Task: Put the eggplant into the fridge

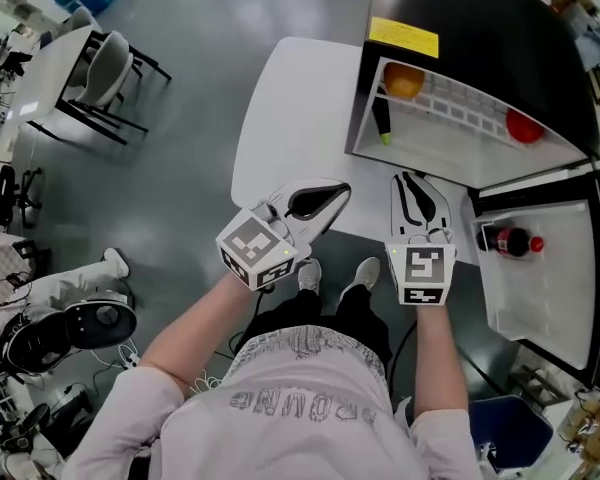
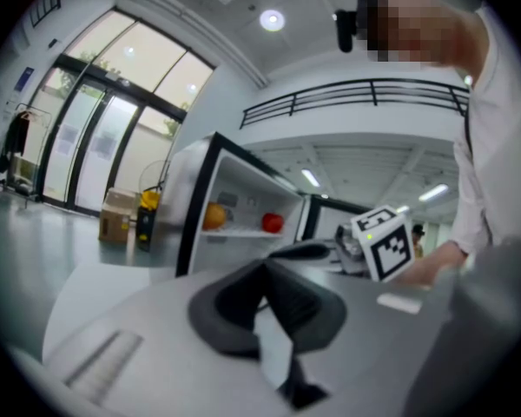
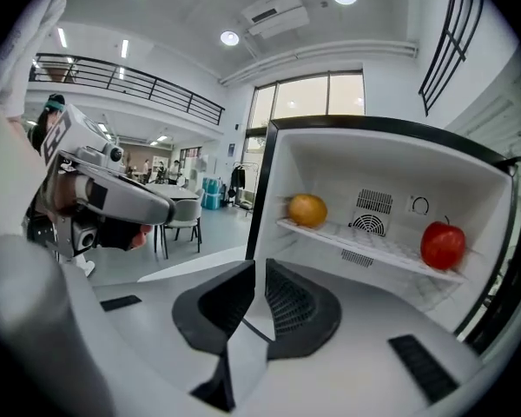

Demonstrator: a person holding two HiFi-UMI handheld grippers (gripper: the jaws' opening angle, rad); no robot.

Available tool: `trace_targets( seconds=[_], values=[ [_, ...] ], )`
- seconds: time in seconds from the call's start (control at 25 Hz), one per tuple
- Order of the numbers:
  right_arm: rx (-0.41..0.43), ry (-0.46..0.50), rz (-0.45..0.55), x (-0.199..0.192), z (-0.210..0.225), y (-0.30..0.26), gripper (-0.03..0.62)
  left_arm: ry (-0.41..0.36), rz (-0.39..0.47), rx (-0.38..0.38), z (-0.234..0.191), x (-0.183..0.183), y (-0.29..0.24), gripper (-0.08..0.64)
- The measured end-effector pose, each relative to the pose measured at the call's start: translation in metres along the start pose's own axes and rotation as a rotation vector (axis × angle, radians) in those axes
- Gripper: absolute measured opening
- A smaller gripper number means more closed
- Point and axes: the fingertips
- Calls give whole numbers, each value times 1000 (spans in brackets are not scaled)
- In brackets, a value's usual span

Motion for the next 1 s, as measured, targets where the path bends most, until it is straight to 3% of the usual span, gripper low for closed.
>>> trace_targets(
  seconds=[0.4, 1.0],
  values=[
    [56, 5, 5, -8, -11, 26, 25, -9, -4, 13, 0, 3, 6, 8],
    [40, -7, 23, -3, 5, 58, 8, -14, -23, 73, -13, -4, 16, 8]
  ],
)
Point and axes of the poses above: the fingertips, and each gripper's own axes: y backward along the fingers, z to its right, x out of its top, and after that the axes turned 9 degrees about -z, right-handed
